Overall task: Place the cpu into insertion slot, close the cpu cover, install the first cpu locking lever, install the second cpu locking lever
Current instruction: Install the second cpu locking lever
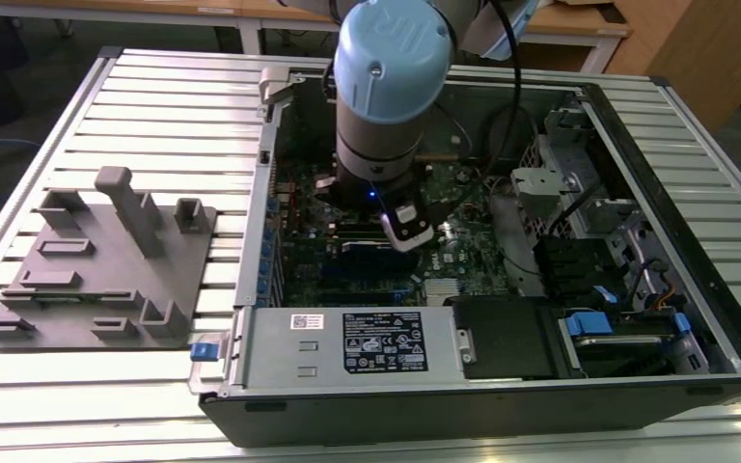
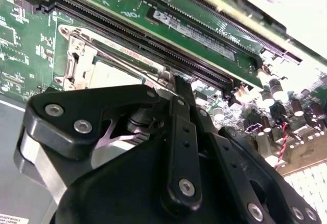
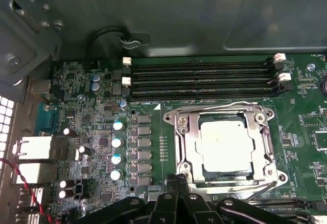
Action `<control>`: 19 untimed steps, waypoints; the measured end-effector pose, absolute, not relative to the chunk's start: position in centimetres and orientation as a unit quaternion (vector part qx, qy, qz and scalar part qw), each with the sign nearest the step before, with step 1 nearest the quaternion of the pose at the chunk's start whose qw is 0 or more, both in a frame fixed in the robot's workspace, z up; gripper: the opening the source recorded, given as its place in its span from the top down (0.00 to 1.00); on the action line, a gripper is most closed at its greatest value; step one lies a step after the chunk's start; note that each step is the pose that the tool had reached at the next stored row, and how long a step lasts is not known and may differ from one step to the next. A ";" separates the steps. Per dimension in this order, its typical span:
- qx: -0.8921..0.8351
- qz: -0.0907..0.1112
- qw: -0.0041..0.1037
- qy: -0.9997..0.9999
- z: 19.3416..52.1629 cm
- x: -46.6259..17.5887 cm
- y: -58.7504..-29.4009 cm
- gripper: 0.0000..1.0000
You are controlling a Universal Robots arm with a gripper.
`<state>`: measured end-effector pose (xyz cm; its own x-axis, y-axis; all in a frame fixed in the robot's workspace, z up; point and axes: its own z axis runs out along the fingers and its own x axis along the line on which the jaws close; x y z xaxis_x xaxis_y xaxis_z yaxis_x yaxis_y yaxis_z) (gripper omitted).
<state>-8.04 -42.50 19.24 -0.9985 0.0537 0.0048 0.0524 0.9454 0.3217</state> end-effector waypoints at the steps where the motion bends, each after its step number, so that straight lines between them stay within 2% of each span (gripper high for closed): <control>1: 0.027 0.164 0.002 0.986 19.2 -8.0 -42.5 0.90; 6: 0.027 0.164 0.002 0.986 19.6 -8.0 -42.6 0.90; 19: 0.027 0.164 0.002 0.986 23.1 -7.7 -42.6 0.90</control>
<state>-7.70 -42.55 23.11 -0.9985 0.0537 0.0049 0.0524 0.9446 0.3241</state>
